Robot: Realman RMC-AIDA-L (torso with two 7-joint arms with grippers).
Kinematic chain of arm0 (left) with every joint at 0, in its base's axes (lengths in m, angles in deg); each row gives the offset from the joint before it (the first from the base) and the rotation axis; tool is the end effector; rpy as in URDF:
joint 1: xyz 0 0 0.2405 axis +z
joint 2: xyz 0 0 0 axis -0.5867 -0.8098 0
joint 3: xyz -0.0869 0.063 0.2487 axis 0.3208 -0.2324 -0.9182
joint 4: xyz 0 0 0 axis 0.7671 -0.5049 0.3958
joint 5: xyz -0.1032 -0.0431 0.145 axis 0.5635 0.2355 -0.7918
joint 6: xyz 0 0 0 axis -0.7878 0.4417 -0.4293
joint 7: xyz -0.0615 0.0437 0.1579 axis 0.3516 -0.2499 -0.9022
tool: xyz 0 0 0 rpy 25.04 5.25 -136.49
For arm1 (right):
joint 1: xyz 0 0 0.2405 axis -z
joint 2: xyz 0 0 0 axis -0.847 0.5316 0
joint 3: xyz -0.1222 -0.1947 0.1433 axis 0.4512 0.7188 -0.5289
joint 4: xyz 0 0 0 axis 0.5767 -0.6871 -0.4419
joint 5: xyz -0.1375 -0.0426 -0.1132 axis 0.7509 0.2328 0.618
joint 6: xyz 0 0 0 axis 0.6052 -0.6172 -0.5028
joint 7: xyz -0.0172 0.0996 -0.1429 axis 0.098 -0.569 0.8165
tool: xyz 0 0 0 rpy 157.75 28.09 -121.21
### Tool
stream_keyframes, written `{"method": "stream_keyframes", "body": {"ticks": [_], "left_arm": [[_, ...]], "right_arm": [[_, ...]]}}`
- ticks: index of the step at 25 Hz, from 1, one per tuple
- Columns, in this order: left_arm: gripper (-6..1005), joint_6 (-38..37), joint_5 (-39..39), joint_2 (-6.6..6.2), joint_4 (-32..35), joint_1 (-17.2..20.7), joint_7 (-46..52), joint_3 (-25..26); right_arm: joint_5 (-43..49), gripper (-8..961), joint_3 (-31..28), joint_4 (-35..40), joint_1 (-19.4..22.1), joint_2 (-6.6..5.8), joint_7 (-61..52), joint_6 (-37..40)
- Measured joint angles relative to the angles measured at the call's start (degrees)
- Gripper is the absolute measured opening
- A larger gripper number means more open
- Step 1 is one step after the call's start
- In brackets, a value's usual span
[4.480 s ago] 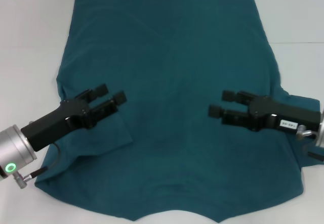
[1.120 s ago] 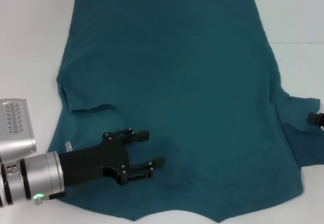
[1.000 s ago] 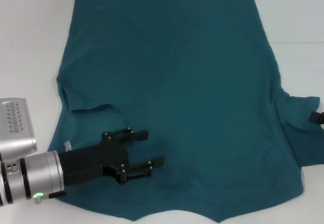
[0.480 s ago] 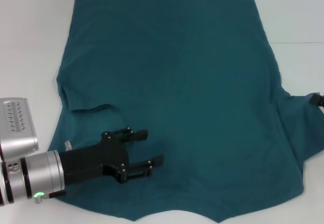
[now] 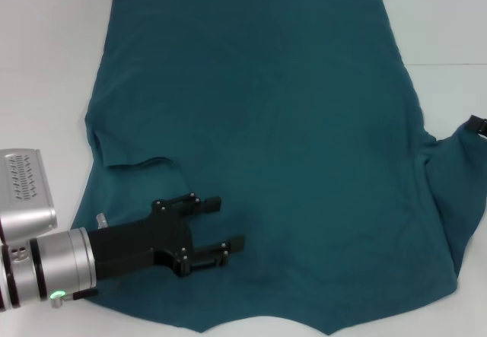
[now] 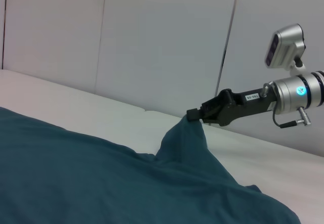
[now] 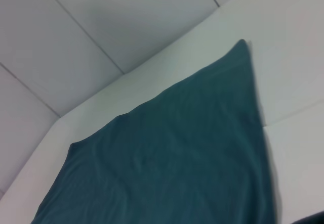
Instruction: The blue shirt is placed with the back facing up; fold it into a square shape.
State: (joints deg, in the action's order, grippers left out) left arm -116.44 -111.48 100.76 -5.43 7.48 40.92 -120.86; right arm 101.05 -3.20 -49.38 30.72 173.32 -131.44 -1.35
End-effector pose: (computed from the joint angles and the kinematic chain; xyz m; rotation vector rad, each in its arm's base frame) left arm -0.2490 0.2960 -0.0880 -2.6702 -0.5071 -0.7888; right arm 0.3450 0.3746 0.0305 -1.8089 1.4411 0.8203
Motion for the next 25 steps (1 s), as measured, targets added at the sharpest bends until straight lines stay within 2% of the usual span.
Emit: {"method": "stream_keyframes", "body": {"ticks": [16, 25], "left_arm": [[768, 0.00, 0.00, 0.09, -0.19, 0.04, 0.76, 0.09], [767, 0.06, 0.48, 0.08, -0.18, 0.15, 1.42, 0.27]], "right_arm": [[-0.05, 17, -0.15, -0.42, -2.68, -0.38, 6.33, -2.27], [-0.06, 23, -0.22, -0.69, -0.64, -0.78, 4.85, -1.73]]}}
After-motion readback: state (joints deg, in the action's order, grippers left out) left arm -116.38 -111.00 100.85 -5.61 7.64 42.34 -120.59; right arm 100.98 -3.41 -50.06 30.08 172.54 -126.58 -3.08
